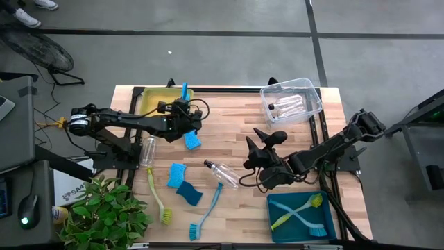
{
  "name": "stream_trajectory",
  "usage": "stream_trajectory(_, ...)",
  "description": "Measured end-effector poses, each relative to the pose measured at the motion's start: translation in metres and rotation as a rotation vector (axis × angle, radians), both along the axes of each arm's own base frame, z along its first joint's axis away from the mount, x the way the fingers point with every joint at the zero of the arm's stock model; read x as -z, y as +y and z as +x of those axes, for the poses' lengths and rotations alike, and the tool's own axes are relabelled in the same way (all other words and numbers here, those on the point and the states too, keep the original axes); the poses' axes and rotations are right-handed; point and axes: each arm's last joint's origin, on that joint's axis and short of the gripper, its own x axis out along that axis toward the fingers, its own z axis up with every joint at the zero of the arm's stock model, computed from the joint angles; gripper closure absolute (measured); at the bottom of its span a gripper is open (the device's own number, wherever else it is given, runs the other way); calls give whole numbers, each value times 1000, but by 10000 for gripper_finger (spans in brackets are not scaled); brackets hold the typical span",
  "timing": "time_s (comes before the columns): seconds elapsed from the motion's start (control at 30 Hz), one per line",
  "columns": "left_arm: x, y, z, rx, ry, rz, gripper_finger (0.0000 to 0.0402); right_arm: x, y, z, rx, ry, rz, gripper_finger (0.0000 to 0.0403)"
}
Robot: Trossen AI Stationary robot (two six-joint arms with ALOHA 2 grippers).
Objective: Pick & Place Kitchen Sink Supplies
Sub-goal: Put the blue sponge into the yellow bin
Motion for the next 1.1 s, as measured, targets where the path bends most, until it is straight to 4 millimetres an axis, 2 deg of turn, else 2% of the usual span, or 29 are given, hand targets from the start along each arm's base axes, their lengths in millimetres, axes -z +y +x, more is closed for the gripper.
stream_trajectory(0.37,5,11,-9,-61,5,-31,392,4,-1,-2,-4,14,7,188)
stream_trajectory(0.67,-14,8,-21,-8,9,-56,392,5,-2,-2,-10,23,13,188)
stream_trajectory(0.8,-18,5,-28,133,-76,-95,392,6,-5,-1,-14,14,34,188)
stream_trajectory(0.93,-9,0,-38,342,-198,-80,392,7,-8,1,-29,21,56,188)
stream_trajectory(1.1,9,4,-62,327,-344,-16,392,7,-10,2,-25,16,64,188)
